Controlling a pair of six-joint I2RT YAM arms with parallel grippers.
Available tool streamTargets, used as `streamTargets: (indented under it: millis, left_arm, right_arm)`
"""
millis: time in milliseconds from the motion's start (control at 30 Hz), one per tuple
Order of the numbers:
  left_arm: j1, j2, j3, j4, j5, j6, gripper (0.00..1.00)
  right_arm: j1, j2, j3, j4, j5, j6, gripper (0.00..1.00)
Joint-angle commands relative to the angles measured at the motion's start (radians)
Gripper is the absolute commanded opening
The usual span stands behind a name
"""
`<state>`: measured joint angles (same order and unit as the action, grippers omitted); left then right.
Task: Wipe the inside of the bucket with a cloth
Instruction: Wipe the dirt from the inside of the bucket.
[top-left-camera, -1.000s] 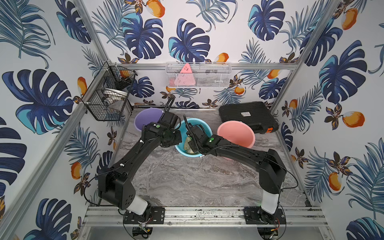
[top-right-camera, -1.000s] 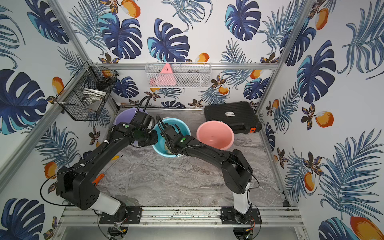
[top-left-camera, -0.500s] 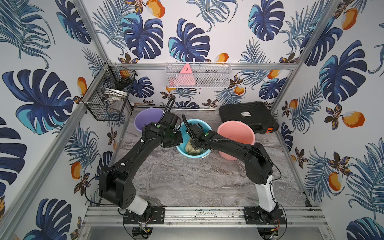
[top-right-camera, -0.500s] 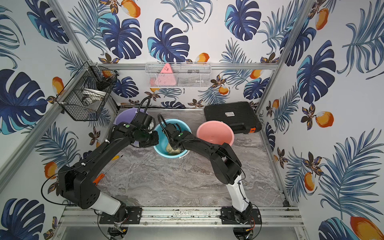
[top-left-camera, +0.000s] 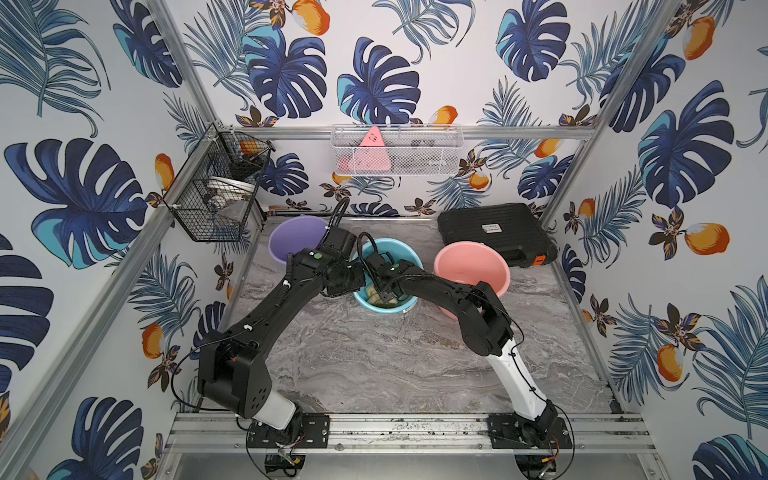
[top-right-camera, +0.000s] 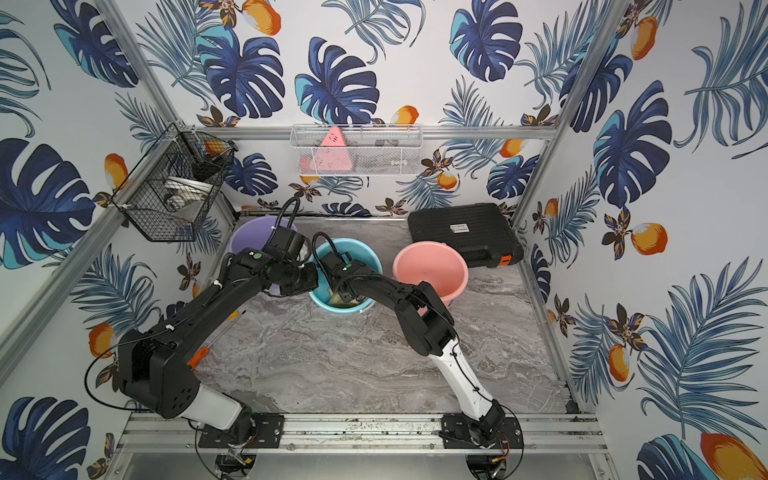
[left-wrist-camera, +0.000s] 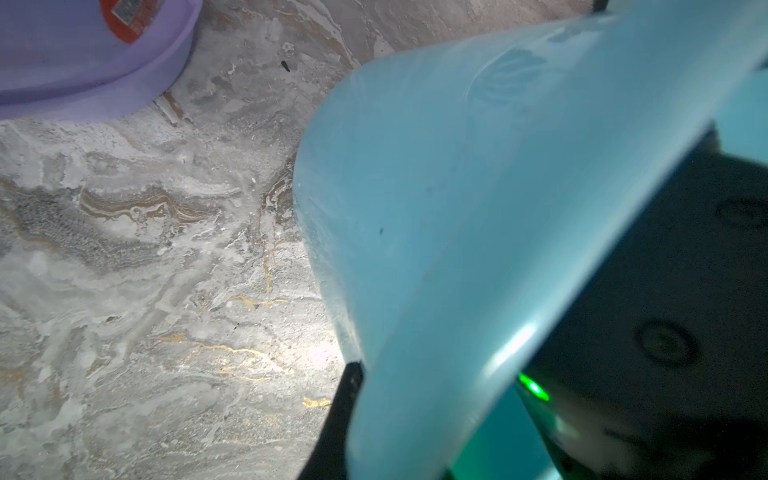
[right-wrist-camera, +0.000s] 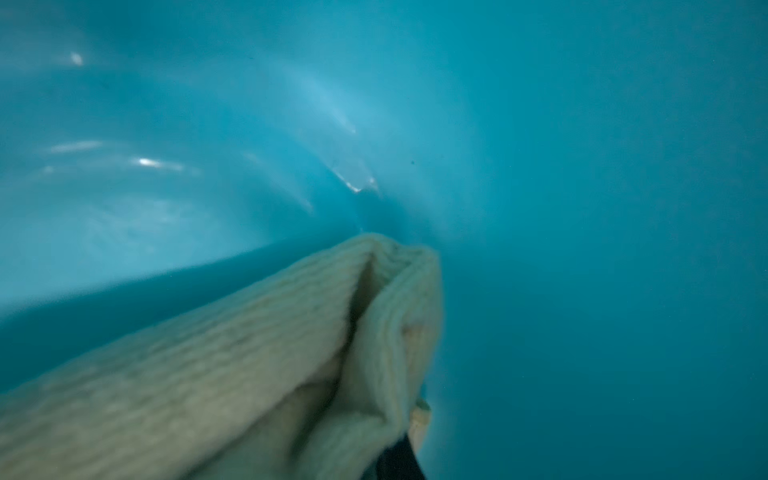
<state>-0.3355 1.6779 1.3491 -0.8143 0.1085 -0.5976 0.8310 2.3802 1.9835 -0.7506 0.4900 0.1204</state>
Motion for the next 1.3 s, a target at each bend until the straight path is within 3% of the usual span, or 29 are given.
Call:
streamTargets:
  millis: [0,300,433,533,700,800,1133,1267]
  left_arm:
    - [-0.007,-0.010,-0.015,-0.036,0.119,0.041,0.00]
    - [-0.008,-0.004,-0.008,-0.042,0.055,0.036,0.00]
    - [-0.007,-0.003,0.013,-0.060,0.020,0.038,0.00]
    - [-0.008,-0.009,0.016,-0.058,0.018,0.033,0.00]
    - [-0.007,-0.009,0.015,-0.060,0.025,0.037,0.00]
    - [-0.007,-0.014,0.003,-0.050,0.036,0.038,0.00]
    - [-0.007,0.002,-0.014,-0.056,0.086,0.061,0.00]
    - [-0.008,0.010,-0.017,-0.058,0.124,0.071,0.00]
  right_arm:
    - [-0.015,0.033,0.023,-0.076,-0.150,0.040,0.00]
    - [-0.010,-0.164,-0.118,0.123,-0.707,-0.008,0.00]
    - [-0.012,-0.288,-0.218,0.217,-0.800,-0.016,0.00]
    - [-0.012,-0.350,-0.273,0.242,-0.664,-0.010,0.00]
    - [-0.015,-0.306,-0.215,0.123,-0.209,0.015,0.00]
    - [-0.013,-0.292,-0.207,0.116,-0.059,0.015,0.00]
    - [0.005,-0.322,-0.245,0.259,0.212,0.016,0.00]
    - [0.005,-0.273,-0.253,0.332,0.266,-0.002,0.00]
